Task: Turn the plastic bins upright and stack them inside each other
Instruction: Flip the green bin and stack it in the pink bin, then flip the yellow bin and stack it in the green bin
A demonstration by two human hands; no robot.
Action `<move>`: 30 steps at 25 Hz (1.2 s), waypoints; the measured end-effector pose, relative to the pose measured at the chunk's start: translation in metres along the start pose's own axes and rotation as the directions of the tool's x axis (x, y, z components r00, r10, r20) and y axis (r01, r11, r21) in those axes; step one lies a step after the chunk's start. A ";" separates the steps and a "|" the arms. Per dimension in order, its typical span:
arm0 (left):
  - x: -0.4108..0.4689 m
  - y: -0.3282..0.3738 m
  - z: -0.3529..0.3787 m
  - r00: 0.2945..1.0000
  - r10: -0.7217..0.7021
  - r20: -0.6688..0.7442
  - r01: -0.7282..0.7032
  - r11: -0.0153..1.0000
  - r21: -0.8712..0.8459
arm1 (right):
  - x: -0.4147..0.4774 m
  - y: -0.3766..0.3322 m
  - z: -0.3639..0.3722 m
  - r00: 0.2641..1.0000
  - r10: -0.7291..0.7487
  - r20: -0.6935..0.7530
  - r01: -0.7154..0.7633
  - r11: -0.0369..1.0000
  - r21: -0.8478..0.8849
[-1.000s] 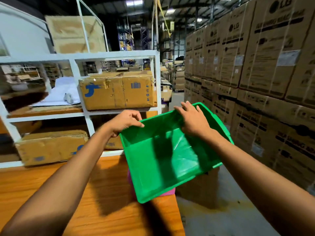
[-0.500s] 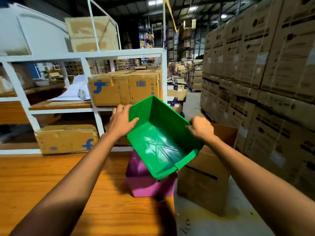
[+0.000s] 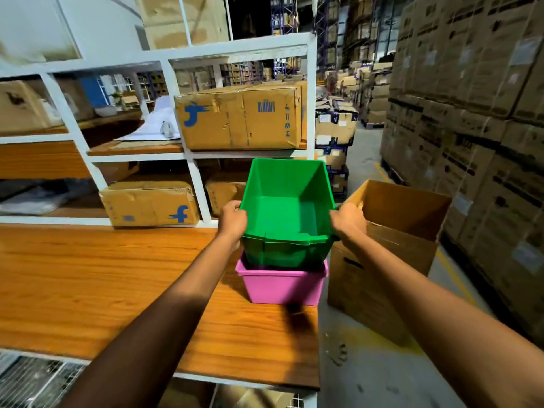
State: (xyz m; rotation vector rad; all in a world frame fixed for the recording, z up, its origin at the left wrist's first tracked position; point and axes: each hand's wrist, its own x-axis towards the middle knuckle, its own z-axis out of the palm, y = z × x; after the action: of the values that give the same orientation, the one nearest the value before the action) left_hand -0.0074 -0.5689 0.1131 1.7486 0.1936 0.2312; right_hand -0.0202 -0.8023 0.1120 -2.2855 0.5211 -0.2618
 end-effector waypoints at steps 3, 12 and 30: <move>0.011 -0.027 -0.006 0.999 -0.052 -0.008 0.052 0.995 0.082 | 0.001 0.012 0.020 0.996 -0.008 0.092 0.007 1.000 0.002; 0.026 -0.084 0.002 0.981 -0.167 0.094 0.136 0.953 0.270 | -0.005 0.041 0.054 0.989 0.070 0.133 -0.061 0.995 -0.073; -0.037 -0.047 -0.016 0.960 0.278 0.032 -0.271 0.897 0.350 | -0.069 0.046 0.045 0.889 -0.427 -0.166 0.451 0.878 0.157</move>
State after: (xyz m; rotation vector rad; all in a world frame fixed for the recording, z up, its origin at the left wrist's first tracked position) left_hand -0.0476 -0.5541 0.0684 2.1322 -0.0034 0.4406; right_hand -0.0800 -0.7716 0.0455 -2.1806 0.0209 -0.6575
